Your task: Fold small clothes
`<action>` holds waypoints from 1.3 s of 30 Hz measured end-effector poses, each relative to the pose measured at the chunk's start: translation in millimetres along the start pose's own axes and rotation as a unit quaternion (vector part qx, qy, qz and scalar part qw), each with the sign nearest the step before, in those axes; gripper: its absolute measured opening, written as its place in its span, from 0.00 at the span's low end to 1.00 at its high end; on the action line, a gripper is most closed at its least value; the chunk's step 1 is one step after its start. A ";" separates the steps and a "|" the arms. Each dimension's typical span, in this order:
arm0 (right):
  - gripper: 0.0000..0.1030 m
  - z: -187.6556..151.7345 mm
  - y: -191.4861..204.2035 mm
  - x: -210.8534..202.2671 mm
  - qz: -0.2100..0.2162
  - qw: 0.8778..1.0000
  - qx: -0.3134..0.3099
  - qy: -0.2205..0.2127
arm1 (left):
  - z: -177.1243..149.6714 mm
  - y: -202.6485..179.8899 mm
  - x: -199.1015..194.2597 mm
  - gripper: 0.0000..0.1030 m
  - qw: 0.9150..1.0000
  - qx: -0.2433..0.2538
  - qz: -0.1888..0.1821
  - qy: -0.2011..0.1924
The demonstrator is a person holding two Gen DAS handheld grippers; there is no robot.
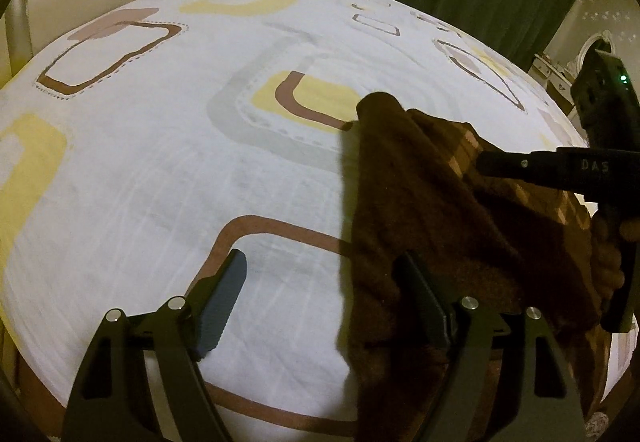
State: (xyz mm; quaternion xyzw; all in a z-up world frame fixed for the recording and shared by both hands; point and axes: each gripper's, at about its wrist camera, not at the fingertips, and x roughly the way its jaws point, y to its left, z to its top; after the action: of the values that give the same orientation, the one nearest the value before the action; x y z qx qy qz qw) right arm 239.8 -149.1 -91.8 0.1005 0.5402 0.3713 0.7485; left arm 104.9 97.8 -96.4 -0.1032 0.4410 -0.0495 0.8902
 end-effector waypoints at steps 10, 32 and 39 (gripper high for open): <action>0.04 1.2 28.0 31.7 -0.006 0.994 -0.085 0.074 | -1.0 0.9 -0.6 0.76 1.000 0.000 -0.004 -0.005; 0.07 -5.7 -22.9 -8.3 -0.065 0.996 0.048 -0.031 | -2.8 3.0 -2.4 0.76 1.000 0.016 -0.017 -0.008; 0.46 -88.6 -25.3 -127.6 -0.081 0.982 0.091 -0.147 | -0.7 33.4 -21.1 0.76 0.992 -0.032 -0.122 0.032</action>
State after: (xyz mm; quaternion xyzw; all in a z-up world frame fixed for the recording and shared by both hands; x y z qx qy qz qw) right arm 154.9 -273.9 -47.2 0.1771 0.4623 0.2401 0.8350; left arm 91.5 134.0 -88.1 -0.1827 0.4550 -0.1465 0.8591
